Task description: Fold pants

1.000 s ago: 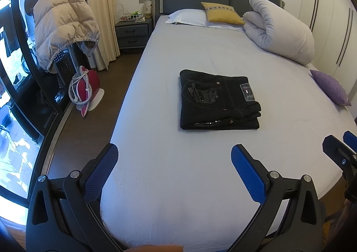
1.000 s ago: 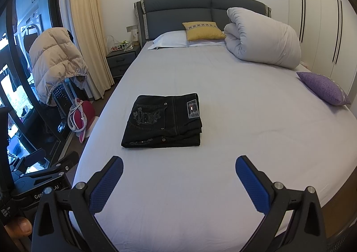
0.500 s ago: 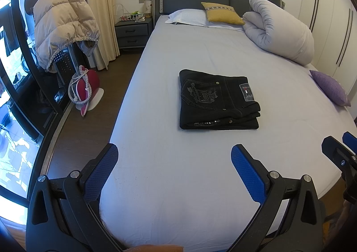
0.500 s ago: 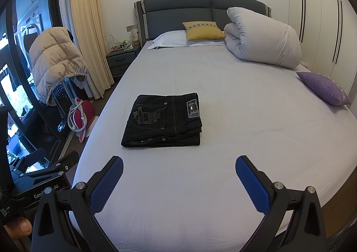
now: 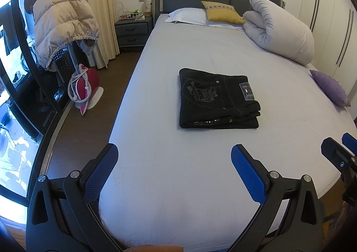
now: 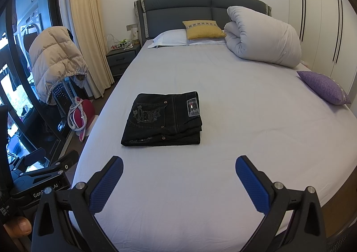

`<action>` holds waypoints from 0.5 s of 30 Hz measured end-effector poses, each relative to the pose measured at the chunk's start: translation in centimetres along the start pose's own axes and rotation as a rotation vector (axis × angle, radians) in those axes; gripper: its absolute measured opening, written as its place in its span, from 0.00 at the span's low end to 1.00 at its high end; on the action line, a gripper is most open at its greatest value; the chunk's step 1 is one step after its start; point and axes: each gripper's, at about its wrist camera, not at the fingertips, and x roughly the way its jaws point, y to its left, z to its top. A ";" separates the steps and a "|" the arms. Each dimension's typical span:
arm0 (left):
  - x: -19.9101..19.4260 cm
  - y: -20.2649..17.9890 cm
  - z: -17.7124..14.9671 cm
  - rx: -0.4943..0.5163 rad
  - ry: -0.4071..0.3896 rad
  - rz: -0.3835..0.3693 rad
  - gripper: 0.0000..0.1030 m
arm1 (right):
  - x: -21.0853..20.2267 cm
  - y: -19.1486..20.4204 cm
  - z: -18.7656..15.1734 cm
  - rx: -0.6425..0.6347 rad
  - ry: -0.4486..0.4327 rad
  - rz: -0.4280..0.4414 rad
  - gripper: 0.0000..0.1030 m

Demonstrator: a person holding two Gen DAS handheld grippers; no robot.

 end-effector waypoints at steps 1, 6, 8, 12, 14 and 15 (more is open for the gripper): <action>0.0 0.0 -0.1 -0.002 0.001 0.000 1.00 | 0.0 0.0 0.0 0.000 0.000 0.000 1.00; -0.1 0.0 -0.2 -0.005 0.004 0.005 1.00 | 0.1 -0.1 -0.2 0.000 0.002 0.001 1.00; 0.0 -0.2 -0.2 -0.006 0.008 0.004 1.00 | 0.2 -0.1 -0.2 0.000 0.005 0.003 1.00; 0.0 -0.2 -0.2 -0.002 0.007 0.010 1.00 | 0.4 -0.3 -0.3 -0.001 0.011 0.006 1.00; -0.1 -0.3 -0.2 -0.001 0.000 0.017 1.00 | 0.5 -0.3 -0.2 -0.002 0.014 0.007 1.00; -0.2 -0.3 -0.2 0.001 -0.003 0.022 1.00 | 0.5 -0.4 -0.3 -0.001 0.015 0.007 1.00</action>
